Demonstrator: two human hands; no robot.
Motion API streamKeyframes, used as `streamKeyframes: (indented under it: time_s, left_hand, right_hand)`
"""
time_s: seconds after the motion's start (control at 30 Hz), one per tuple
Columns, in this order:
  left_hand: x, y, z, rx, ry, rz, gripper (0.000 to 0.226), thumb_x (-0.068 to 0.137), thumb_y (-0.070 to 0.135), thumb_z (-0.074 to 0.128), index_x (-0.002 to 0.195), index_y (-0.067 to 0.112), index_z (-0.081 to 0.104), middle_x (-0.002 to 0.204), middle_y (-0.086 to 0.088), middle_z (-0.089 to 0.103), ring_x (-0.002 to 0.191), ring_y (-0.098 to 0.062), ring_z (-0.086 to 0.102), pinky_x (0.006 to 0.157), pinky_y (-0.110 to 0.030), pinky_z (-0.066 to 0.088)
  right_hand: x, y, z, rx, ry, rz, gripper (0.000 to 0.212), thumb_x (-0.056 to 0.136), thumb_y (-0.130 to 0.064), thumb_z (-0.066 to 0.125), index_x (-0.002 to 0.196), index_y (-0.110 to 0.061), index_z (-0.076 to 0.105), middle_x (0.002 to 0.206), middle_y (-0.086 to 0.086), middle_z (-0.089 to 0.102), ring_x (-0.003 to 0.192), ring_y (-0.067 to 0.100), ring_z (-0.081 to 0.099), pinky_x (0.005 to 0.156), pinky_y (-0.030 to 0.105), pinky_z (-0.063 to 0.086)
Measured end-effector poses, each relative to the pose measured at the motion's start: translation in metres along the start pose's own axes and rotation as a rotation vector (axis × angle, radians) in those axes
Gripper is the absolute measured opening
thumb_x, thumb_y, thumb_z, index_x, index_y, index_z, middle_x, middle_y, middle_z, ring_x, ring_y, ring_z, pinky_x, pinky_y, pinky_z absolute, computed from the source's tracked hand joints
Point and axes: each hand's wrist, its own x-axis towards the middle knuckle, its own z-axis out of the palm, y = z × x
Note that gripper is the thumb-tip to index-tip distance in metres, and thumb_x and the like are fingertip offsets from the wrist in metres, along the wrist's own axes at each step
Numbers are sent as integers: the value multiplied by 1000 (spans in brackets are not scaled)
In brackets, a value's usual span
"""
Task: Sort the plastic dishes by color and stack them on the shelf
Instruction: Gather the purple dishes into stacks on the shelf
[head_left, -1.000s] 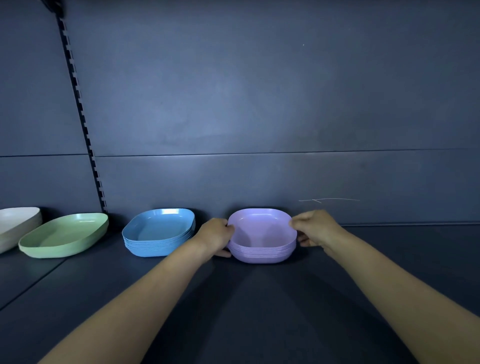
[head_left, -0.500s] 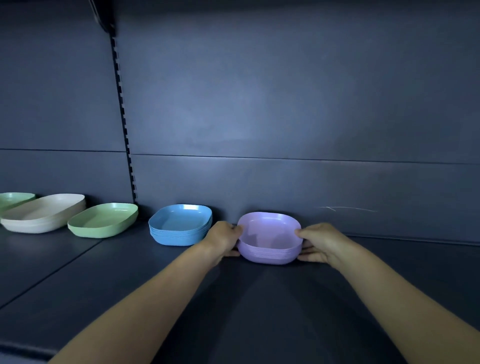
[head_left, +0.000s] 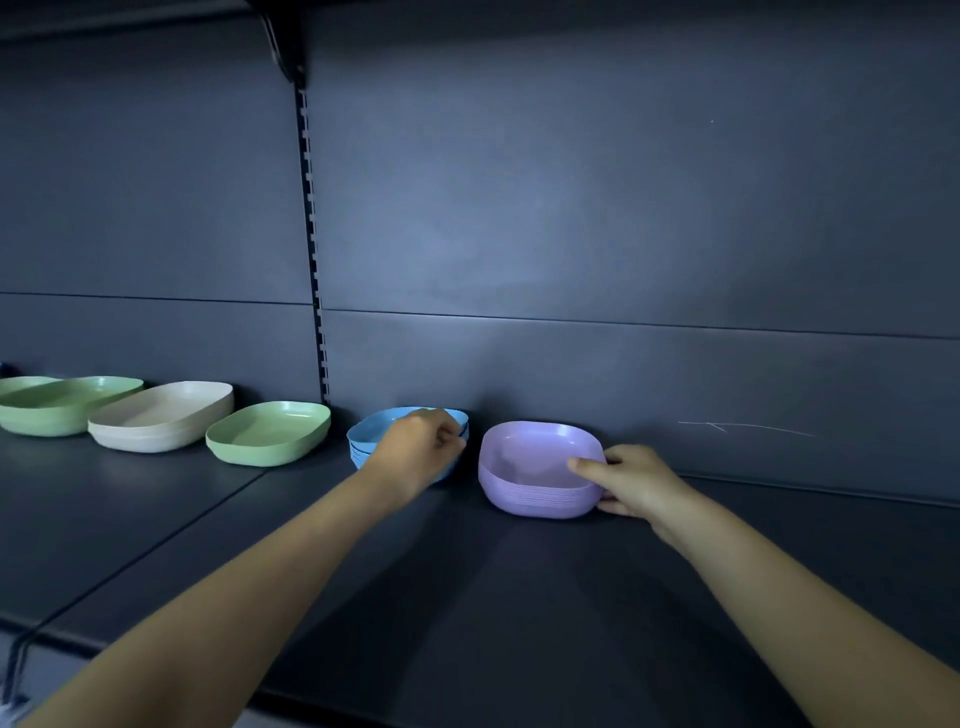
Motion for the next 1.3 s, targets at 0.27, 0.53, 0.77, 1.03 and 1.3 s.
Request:
streamKeyframes:
  time_s: [0.27,0.53,0.77,1.03,1.3]
  left_hand:
    - [18,-68,-36,-445,-7,96,16,85,6,64,83,22,64,70,6,55,52,2,51,54,-4,39]
    - [30,-74,-31,-798,-426,56,14,92,-1,51,91,10,59,76,-3,59,52,-2,62,44,-17,46]
    - [50,-97,-31,-352,-139,267,9,90,11,57,90,18,63,83,8,59,71,4,56,65,-2,40]
    - [50,-140,-31,100,-449,319,83,74,80,38,141,33,39,155,-4,23,146,-17,13,118,-30,9]
    - [42,-133,-25,118,-482,408,53,87,61,43,127,28,55,132,7,54,128,-13,45,107,-28,35]
  right_hand:
    - [-13,-15,21,-244,-84,-159,29,77,-27,76,94,-40,55,100,-22,61,92,-6,57,71,10,44]
    - [-15,-22,33,-293,-21,-82,31,79,-27,73,104,-36,57,95,-27,60,86,-12,55,58,0,41]
    - [-19,-24,51,-282,1,-61,47,75,-25,78,113,-34,51,109,-21,60,98,-2,58,70,4,43]
    - [-10,-24,65,-507,98,-45,92,76,-42,73,149,-14,24,152,0,25,137,17,31,97,19,27]
    - [3,-21,72,-621,180,-124,84,70,-47,76,142,-21,40,154,0,23,141,16,25,109,25,25]
